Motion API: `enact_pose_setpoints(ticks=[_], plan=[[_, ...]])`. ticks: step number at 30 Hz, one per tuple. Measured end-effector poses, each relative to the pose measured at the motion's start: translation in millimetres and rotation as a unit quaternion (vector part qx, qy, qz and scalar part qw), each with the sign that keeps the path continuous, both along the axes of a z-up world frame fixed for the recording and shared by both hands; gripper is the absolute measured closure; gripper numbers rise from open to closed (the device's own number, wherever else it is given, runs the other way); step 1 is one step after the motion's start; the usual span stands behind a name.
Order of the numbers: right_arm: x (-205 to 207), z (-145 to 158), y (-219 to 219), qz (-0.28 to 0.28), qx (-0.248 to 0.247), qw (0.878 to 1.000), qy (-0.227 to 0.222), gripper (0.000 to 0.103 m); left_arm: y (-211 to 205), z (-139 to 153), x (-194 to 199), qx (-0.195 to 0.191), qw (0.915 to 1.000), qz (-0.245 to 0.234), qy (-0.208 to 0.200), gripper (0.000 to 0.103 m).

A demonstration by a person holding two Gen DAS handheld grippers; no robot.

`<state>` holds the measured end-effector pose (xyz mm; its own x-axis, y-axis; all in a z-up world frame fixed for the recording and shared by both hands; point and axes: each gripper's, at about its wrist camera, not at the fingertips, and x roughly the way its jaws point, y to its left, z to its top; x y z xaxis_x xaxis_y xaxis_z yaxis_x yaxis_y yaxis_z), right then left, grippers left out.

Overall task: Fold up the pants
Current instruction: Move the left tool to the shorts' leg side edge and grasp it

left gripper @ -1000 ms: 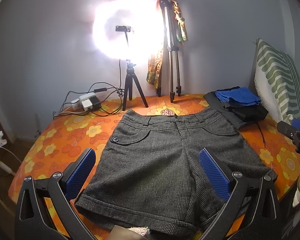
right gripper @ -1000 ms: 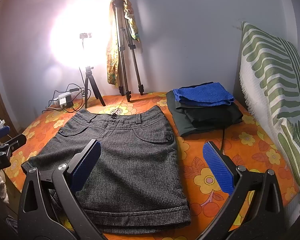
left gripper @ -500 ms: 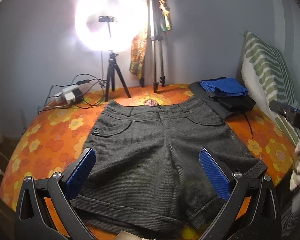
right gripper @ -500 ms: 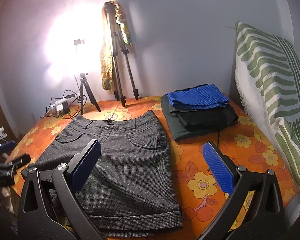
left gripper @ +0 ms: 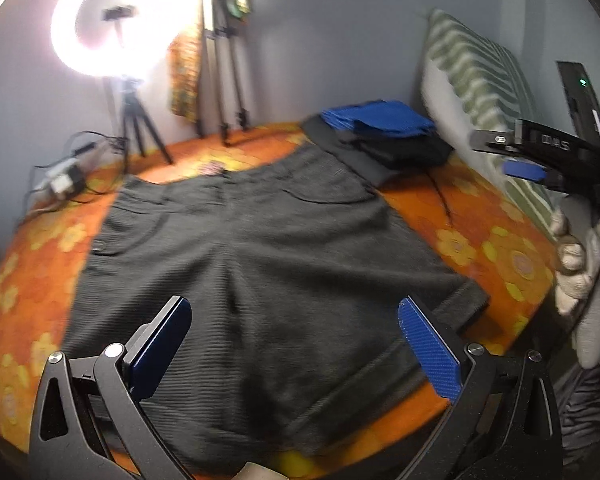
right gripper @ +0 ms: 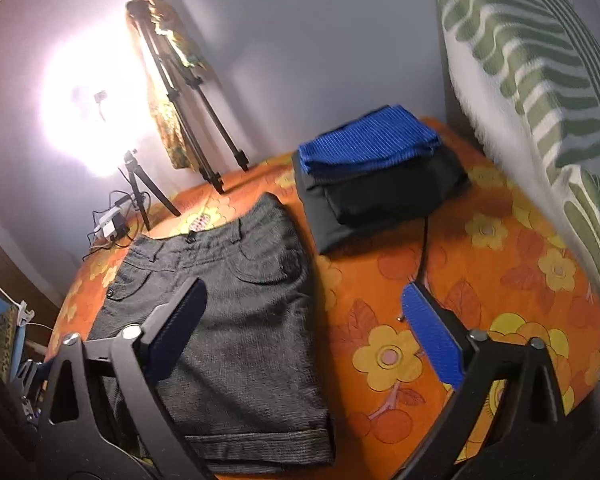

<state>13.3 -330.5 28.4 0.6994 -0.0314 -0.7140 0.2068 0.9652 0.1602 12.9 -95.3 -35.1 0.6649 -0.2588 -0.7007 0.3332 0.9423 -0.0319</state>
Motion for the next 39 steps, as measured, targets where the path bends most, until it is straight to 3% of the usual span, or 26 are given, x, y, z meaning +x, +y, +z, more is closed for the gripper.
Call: enact_pose_setpoints(ticks=[5, 10, 15, 17, 21, 27, 33, 37, 39], plan=[[4.3, -8.2, -12.9, -0.007, 0.017, 1.000, 0.018, 0.009, -42.7, -7.4, 5.4, 0.003, 0.9981, -0.056, 0.025, 0.003], [6.8, -8.0, -20.1, -0.012, 0.034, 0.999, 0.021, 0.009, -81.8, -16.6, 2.4, 0.014, 0.9928, -0.108, 0.049, 0.026], [4.8, 0.4, -23.5, -0.016, 0.034, 0.999, 0.011, 0.009, -109.9, -33.7, 5.1, 0.016, 0.9853, -0.148, 0.084, 0.060], [4.5, 3.3, -27.0, -0.020, 0.036, 0.999, 0.008, 0.009, -122.1, -41.4, 4.2, 0.019, 0.9809, -0.166, 0.099, 0.067], [6.6, 6.5, -40.2, -0.036, 0.036, 0.999, 0.010, 0.009, -148.2, -51.5, -5.8, 0.042, 0.9721, -0.208, 0.100, 0.067], [12.3, 6.7, -61.0, -0.054, 0.038, 0.998, 0.015, 0.009, -170.7, -59.0, -9.3, 0.078, 0.9690, -0.219, 0.083, 0.066], [21.6, -1.0, -74.7, -0.060, 0.046, 0.997, 0.028, 0.010, -186.6, -71.6, -4.3, 0.104, 0.9675, -0.218, 0.076, 0.053], [28.3, -6.9, -80.1, -0.061, 0.056, 0.996, 0.037, 0.010, -192.0, -80.6, -5.1, 0.135, 0.9642, -0.218, 0.068, 0.053], [30.7, -8.1, -80.6, -0.061, 0.058, 0.996, 0.038, 0.010, -191.5, -82.4, -4.5, 0.141, 0.9649, -0.213, 0.062, 0.062]])
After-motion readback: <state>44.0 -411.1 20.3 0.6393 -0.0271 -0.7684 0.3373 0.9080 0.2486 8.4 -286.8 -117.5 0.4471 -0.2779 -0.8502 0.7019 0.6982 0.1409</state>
